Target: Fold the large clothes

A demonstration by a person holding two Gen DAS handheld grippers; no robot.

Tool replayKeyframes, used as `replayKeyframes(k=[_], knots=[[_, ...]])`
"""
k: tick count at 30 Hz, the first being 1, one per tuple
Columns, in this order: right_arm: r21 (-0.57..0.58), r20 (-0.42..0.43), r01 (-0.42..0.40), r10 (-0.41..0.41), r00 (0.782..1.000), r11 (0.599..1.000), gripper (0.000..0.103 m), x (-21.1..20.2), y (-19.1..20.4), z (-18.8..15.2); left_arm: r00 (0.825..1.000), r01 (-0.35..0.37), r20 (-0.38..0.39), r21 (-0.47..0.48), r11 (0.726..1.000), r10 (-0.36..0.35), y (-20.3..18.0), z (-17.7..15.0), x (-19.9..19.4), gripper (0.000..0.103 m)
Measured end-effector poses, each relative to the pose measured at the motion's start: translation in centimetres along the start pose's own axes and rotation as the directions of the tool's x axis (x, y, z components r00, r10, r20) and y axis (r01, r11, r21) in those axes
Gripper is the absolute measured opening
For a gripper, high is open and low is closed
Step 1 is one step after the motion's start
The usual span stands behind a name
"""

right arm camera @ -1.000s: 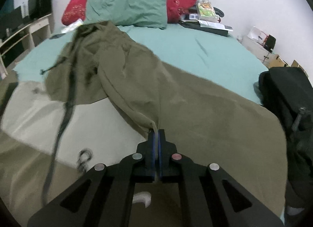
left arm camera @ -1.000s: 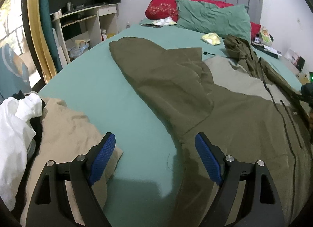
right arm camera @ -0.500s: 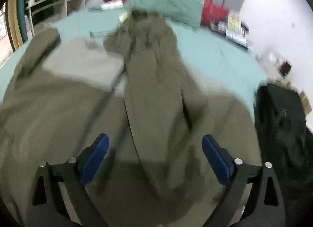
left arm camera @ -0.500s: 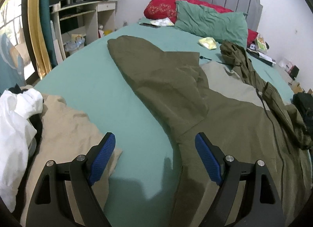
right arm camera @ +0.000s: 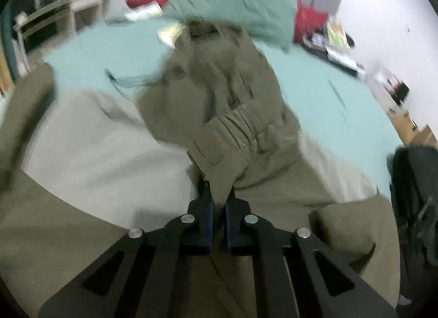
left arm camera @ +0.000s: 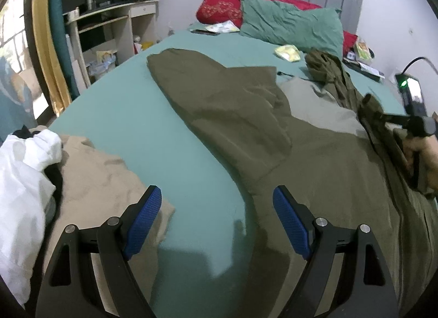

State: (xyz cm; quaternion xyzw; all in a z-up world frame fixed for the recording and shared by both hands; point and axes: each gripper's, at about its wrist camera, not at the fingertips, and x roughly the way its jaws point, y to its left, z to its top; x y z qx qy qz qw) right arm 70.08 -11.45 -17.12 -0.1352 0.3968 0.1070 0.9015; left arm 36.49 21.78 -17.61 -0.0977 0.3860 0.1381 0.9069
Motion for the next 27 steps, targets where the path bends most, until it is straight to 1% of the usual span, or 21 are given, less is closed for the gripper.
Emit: replayKeyframes(k=[1, 3, 4, 6, 8, 11, 12, 14, 16, 17, 18, 19, 21, 22, 23, 24, 25, 27], knots=[[-0.018, 0.046, -0.048, 0.049, 0.998, 0.999, 0.007, -1.2, 0.9, 0.8, 1.0, 0.005, 0.007, -0.006, 1.0, -0.005, 0.2, 0.1, 0.0, 0.086], [-0.06, 0.114, -0.111, 0.117, 0.987, 0.992, 0.007, -3.1, 3.0, 2.1, 1.0, -0.006, 0.018, -0.01, 1.0, 0.007, 0.6, 0.2, 0.1, 0.086], [-0.076, 0.15, -0.153, 0.162, 0.975, 0.985, 0.007, -3.9, 4.3, 3.0, 1.0, -0.019, 0.01, -0.013, 1.0, 0.019, 0.8, 0.3, 0.3, 0.086], [-0.111, 0.198, -0.204, 0.223, 0.955, 0.973, 0.007, -4.9, 6.1, 4.0, 1.0, -0.012, 0.006, -0.028, 1.0, 0.012, 1.2, 0.4, 0.2, 0.086], [-0.145, 0.217, -0.27, 0.297, 0.93, 0.952, 0.007, -5.2, 8.0, 3.7, 1.0, -0.019, 0.014, -0.04, 0.999, 0.02, 1.4, 0.6, -0.1, 0.086], [-0.17, 0.171, -0.343, 0.371, 0.913, 0.924, 0.007, -3.7, 11.2, 2.3, 0.999, -0.037, 0.02, -0.034, 0.999, 0.038, 1.5, 0.6, -0.3, 0.086], [-0.171, 0.14, -0.368, 0.392, 0.909, 0.914, 0.008, -3.0, 11.9, 1.5, 0.999, -0.045, 0.019, -0.036, 0.998, 0.045, 1.6, 0.6, -0.4, 0.086], [-0.179, 0.038, -0.405, 0.418, 0.908, 0.896, 0.009, -0.9, 13.5, -0.4, 0.999, -0.048, 0.012, -0.038, 0.998, 0.048, 1.9, 0.5, -0.3, 0.086], [-0.187, -0.079, -0.404, 0.396, 0.915, 0.896, 0.026, 1.1, 14.9, -2.0, 0.998, -0.066, 0.001, -0.041, 0.997, 0.066, 2.2, 0.3, -0.3, 0.086], [-0.192, -0.101, -0.383, 0.37, 0.924, 0.904, 0.055, 1.5, 15.2, -2.7, 0.997, -0.072, -0.002, -0.04, 0.997, 0.072, 2.4, 0.3, -0.2, 0.086], [-0.195, -0.1, -0.373, 0.359, 0.928, 0.907, 0.079, 1.5, 15.3, -3.0, 0.996, -0.086, -0.007, -0.037, 0.996, 0.086, 2.6, 0.2, -0.2, 0.086], [-0.192, -0.086, -0.367, 0.357, 0.93, 0.91, 0.084, 1.0, 15.2, -3.1, 0.995, -0.104, -0.014, -0.036, 0.994, 0.103, 2.9, 0.1, -0.2, 0.086], [-0.189, -0.04, -0.348, 0.347, 0.937, 0.918, 0.085, -0.3, 15.1, -2.7, 0.992, -0.129, -0.021, -0.067, 0.989, 0.128, 3.9, -0.1, -0.3, 0.086], [-0.199, -0.006, -0.325, 0.331, 0.944, 0.924, 0.085, -1.3, 15.3, -2.1, 0.99, -0.138, -0.025, -0.087, 0.987, 0.136, 4.4, -0.2, -0.4, 0.086], [-0.209, 0.029, -0.313, 0.326, 0.945, 0.927, 0.085, -2.2, 15.6, -1.5, 0.99, -0.142, -0.03, -0.106, 0.984, 0.139, 5.0, -0.4, -0.4, 0.086], [-0.223, 0.065, -0.315, 0.336, 0.94, 0.923, 0.085, -3.1, 16.2, -0.6, 0.989, -0.144, -0.035, -0.122, 0.982, 0.141, 5.5, -0.6, -0.4, 0.086], [-0.244, 0.099, -0.33, 0.362, 0.927, 0.912, 0.085, -4.2, 17.5, 0.6, 0.989, -0.144, -0.036, -0.131, 0.981, 0.14, 5.9, -0.8, -0.4, 0.086], [-0.289, 0.126, -0.369, 0.417, 0.9, 0.884, 0.085, -5.2, 19.9, 2.1, 0.988, -0.152, -0.03, -0.118, 0.981, 0.149, 6.2, -1.2, -0.3, 0.086]])
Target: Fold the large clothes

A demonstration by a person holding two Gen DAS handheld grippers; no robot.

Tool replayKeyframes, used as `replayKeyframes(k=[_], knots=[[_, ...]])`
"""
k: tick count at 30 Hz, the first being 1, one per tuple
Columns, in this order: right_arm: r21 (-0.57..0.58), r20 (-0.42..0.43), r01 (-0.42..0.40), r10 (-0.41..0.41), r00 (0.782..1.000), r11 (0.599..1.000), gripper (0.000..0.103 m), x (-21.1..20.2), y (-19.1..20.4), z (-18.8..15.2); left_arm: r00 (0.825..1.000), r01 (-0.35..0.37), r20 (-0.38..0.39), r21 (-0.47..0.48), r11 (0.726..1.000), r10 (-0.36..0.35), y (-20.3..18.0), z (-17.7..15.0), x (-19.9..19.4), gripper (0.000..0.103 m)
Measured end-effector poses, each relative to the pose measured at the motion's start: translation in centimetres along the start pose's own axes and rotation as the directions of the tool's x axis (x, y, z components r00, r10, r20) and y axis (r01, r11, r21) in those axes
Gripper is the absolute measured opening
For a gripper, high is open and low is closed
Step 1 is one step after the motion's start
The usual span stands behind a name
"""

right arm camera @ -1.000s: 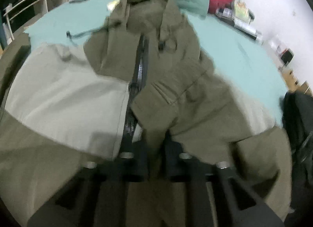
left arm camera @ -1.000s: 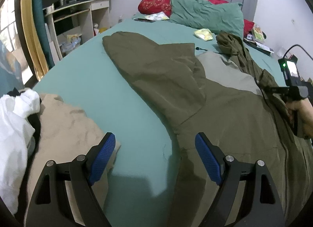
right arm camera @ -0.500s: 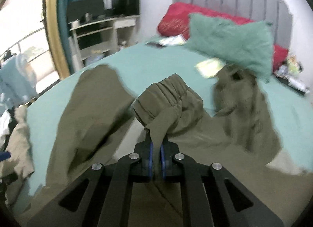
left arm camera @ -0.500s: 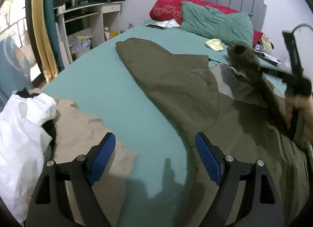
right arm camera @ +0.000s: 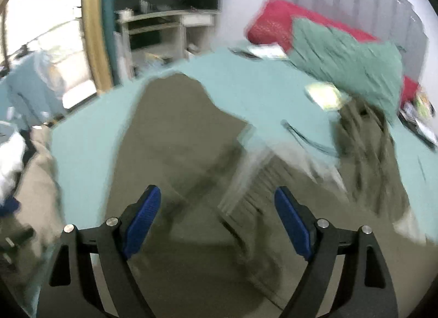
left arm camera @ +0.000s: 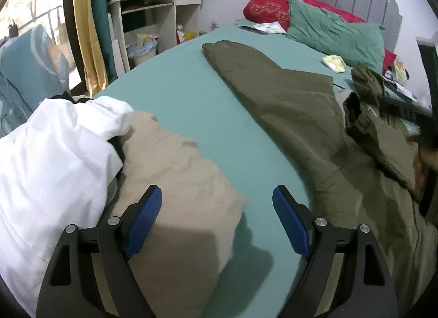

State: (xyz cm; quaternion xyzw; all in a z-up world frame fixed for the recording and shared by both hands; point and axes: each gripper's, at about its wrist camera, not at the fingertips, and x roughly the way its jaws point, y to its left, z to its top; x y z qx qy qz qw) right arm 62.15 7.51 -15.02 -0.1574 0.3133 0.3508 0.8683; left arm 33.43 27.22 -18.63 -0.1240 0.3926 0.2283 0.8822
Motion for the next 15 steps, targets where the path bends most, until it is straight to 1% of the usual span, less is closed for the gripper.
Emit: replayKeyframes(k=[2, 5, 6, 8, 10, 11, 12, 13, 14, 15], knots=[[-0.035, -0.008, -0.053, 0.053, 0.999, 0.998, 0.085, 1.8, 2.6, 1.5, 1.0, 0.0, 0.009, 0.023, 1.0, 0.0, 0.0, -0.2, -0.3, 0.086], [-0.032, -0.064, -0.111, 0.109, 0.992, 0.993, 0.084, 5.8, 6.7, 2.6, 1.0, 0.013, 0.001, 0.023, 1.0, -0.013, 0.6, -0.1, -0.4, 0.086], [-0.034, -0.087, -0.127, 0.123, 0.989, 0.991, 0.081, 7.2, 7.9, 2.8, 1.0, 0.025, 0.003, 0.009, 1.0, -0.025, 1.0, 0.0, -0.5, 0.086], [-0.048, -0.125, -0.143, 0.137, 0.983, 0.989, 0.078, 9.4, 10.3, 2.7, 1.0, 0.031, -0.001, 0.005, 1.0, -0.031, 1.2, 0.2, -0.4, 0.086], [-0.053, -0.16, -0.138, 0.128, 0.979, 0.989, 0.075, 11.9, 12.0, 3.1, 0.999, 0.033, -0.003, -0.002, 0.999, -0.033, 1.2, 0.3, -0.3, 0.086], [-0.053, -0.184, -0.133, 0.121, 0.975, 0.99, 0.062, 13.2, 12.4, 3.2, 0.999, 0.034, -0.002, -0.006, 0.999, -0.034, 1.2, 0.3, -0.3, 0.086], [-0.047, -0.218, -0.132, 0.119, 0.969, 0.99, 0.024, 14.5, 12.5, 3.0, 0.999, 0.034, -0.007, -0.003, 0.999, -0.034, 1.2, 0.4, -0.2, 0.086], [-0.008, -0.251, -0.154, 0.147, 0.957, 0.988, 0.011, 15.5, 12.1, 2.9, 0.999, 0.035, -0.007, -0.001, 0.999, -0.035, 1.2, 0.4, 0.0, 0.086], [0.02, -0.24, -0.16, 0.16, 0.957, 0.987, 0.003, 15.2, 11.6, 3.1, 0.999, 0.034, -0.007, -0.001, 0.999, -0.034, 1.2, 0.4, 0.0, 0.086], [0.021, -0.245, -0.16, 0.161, 0.956, 0.987, 0.003, 14.6, 10.9, 3.3, 1.0, 0.03, -0.008, 0.002, 1.0, -0.03, 1.2, 0.4, 0.0, 0.086]])
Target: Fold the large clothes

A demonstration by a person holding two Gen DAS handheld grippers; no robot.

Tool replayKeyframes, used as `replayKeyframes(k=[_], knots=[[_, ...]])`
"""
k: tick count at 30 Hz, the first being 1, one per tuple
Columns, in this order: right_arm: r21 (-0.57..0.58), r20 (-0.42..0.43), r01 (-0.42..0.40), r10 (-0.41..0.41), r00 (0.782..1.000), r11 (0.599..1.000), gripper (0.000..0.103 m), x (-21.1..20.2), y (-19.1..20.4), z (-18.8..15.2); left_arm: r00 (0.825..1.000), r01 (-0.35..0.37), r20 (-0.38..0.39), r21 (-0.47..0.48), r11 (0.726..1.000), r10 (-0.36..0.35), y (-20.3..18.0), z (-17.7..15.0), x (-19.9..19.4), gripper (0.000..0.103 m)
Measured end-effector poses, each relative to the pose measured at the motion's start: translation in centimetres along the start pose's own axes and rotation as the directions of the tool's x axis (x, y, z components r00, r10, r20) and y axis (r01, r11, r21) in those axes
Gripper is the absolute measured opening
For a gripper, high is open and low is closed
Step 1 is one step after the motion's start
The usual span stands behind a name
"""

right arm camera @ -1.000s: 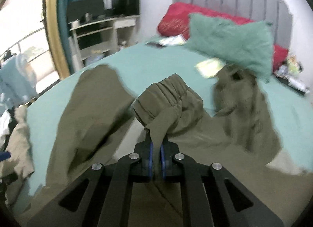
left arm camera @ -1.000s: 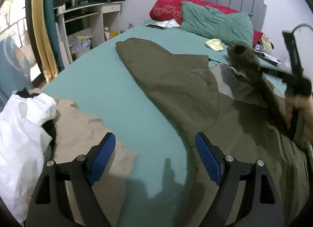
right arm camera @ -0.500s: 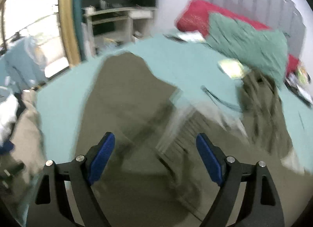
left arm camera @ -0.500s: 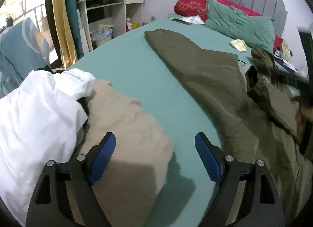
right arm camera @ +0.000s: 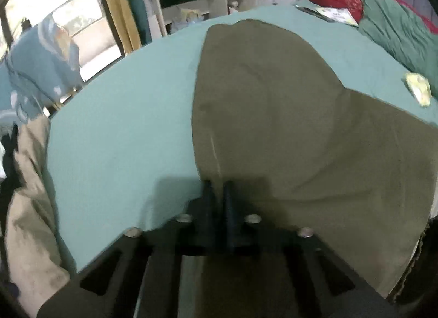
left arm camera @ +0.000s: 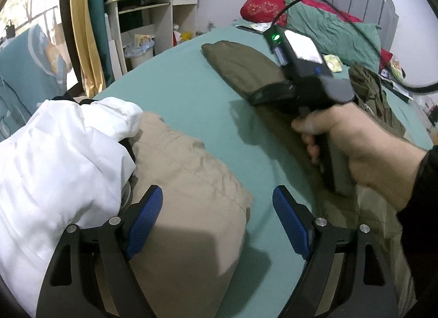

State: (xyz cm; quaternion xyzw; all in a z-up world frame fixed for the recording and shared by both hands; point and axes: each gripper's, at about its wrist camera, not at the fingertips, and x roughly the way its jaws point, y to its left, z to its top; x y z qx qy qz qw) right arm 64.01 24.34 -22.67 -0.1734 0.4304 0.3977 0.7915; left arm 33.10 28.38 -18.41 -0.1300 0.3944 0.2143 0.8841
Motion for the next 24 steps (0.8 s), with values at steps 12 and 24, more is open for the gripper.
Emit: replayKeyframes(k=[12, 24], knots=[[0.225, 0.145, 0.223, -0.259, 0.955, 0.949, 0.006, -20.1, -10.5, -10.6, 0.999, 0.034, -0.012, -0.094, 0.995, -0.035, -1.3, -0.1, -0.1, 0.086], [-0.076, 0.275, 0.295, -0.265, 0.924, 0.952, 0.077, -20.9, -4.9, -10.2, 0.999, 0.027, -0.037, -0.133, 0.991, -0.033, -1.7, -0.3, 0.0, 0.086]])
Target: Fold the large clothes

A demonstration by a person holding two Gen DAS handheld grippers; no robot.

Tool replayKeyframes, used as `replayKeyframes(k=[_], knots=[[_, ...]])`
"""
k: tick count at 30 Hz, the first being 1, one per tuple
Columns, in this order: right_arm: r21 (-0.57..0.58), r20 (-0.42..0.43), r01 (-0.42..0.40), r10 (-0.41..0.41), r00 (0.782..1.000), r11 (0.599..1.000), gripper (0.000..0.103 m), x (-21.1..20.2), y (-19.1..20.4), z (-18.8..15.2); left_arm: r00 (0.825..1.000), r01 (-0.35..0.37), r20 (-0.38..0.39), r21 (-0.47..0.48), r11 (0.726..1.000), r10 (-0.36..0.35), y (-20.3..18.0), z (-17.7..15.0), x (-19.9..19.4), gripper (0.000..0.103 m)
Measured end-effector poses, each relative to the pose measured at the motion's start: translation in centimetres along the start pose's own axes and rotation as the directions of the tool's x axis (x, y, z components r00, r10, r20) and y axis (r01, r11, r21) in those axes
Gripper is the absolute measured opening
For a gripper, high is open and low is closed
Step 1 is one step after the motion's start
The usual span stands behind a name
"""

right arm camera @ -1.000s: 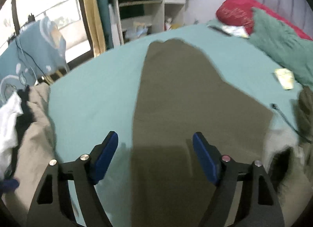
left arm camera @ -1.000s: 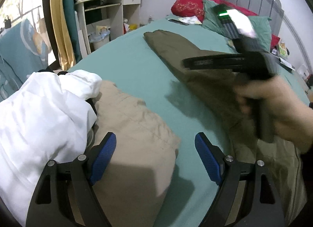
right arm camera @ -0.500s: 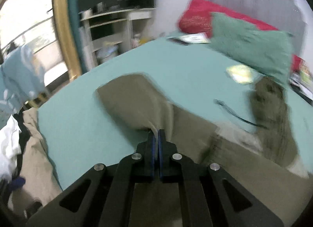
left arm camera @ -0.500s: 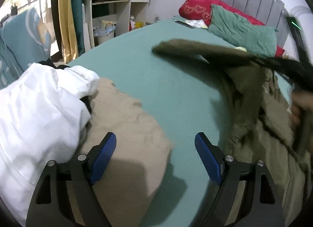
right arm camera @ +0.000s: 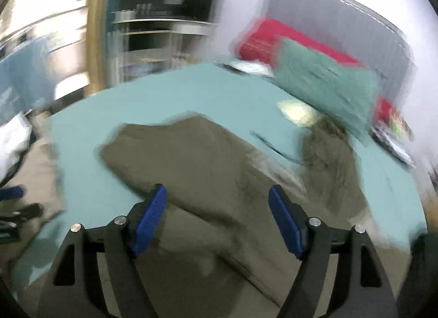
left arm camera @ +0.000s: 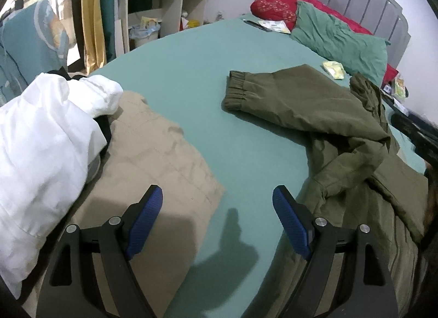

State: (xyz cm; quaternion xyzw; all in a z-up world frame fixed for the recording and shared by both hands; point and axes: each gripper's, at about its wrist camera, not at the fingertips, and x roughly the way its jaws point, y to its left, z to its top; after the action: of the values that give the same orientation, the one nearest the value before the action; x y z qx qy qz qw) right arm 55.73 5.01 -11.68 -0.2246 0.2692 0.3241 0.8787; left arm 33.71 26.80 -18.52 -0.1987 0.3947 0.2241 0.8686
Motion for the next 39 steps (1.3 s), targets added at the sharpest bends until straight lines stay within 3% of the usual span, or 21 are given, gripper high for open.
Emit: replayKeyframes(k=[4, 7, 10, 11, 12, 14, 17, 21, 26, 29, 32, 37, 39], knots=[[-0.091, -0.086, -0.228, 0.22, 0.972, 0.969, 0.077, 7.2, 7.0, 3.4, 0.999, -0.029, 0.022, -0.023, 0.999, 0.029, 0.6, 0.9, -0.1, 0.086], [-0.103, -0.161, -0.274, 0.256, 0.953, 0.956, 0.077, 12.2, 11.0, 3.8, 0.999, -0.039, 0.017, -0.049, 0.998, 0.04, 1.3, 1.5, 0.3, 0.086], [-0.09, -0.226, -0.254, 0.229, 0.947, 0.963, 0.076, 16.2, 12.9, 2.9, 0.999, -0.046, 0.018, -0.05, 0.998, 0.047, 1.6, 1.8, 0.6, 0.086], [-0.079, -0.24, -0.256, 0.231, 0.943, 0.963, 0.059, 16.8, 13.0, 2.3, 0.999, -0.048, 0.018, -0.039, 0.998, 0.048, 1.5, 1.8, 0.6, 0.086], [-0.067, -0.25, -0.27, 0.246, 0.937, 0.961, 0.034, 17.4, 13.0, 2.1, 0.999, -0.05, 0.02, -0.025, 0.998, 0.05, 1.4, 1.8, 0.6, 0.086], [-0.039, -0.212, -0.259, 0.245, 0.946, 0.965, 0.01, 16.3, 11.9, 2.5, 0.998, -0.05, 0.027, -0.001, 0.999, 0.05, 1.1, 1.7, 0.6, 0.086], [0.02, -0.098, -0.217, 0.218, 0.971, 0.976, 0.01, 12.6, 8.2, 4.3, 1.0, -0.021, 0.021, 0.003, 1.0, 0.021, 0.3, 1.6, 0.6, 0.086], [0.129, 0.062, -0.122, 0.115, 0.991, 0.984, 0.006, 5.4, -0.2, 6.6, 0.999, 0.024, 0.023, 0.036, 0.999, -0.025, -1.9, 1.1, 0.2, 0.086], [0.274, 0.18, 0.065, -0.117, 0.977, 0.959, 0.006, -4.7, -11.7, 5.1, 0.998, 0.059, 0.029, 0.098, 0.993, -0.062, -4.7, 0.4, -0.4, 0.086], [0.377, 0.152, 0.147, -0.218, 0.964, 0.915, 0.006, -8.6, -17.1, 2.5, 0.995, 0.096, 0.012, 0.117, 0.988, -0.098, -5.9, 0.0, -0.3, 0.086], [0.465, 0.094, 0.204, -0.277, 0.956, 0.862, 0.006, -11.3, -21.1, -2.3, 0.992, 0.129, -0.03, 0.121, 0.984, -0.126, -7.0, -0.7, 0.3, 0.086], [0.575, -0.013, 0.252, -0.299, 0.954, 0.779, 0.006, -13.0, -24.9, -11.4, 0.99, 0.136, -0.068, 0.152, 0.979, -0.127, -8.8, -2.2, 1.1, 0.086], [0.632, -0.095, 0.267, -0.269, 0.959, 0.727, 0.006, -12.8, -26.1, -15.3, 0.989, 0.138, -0.077, 0.174, 0.975, -0.126, -9.6, -2.6, 1.4, 0.086]])
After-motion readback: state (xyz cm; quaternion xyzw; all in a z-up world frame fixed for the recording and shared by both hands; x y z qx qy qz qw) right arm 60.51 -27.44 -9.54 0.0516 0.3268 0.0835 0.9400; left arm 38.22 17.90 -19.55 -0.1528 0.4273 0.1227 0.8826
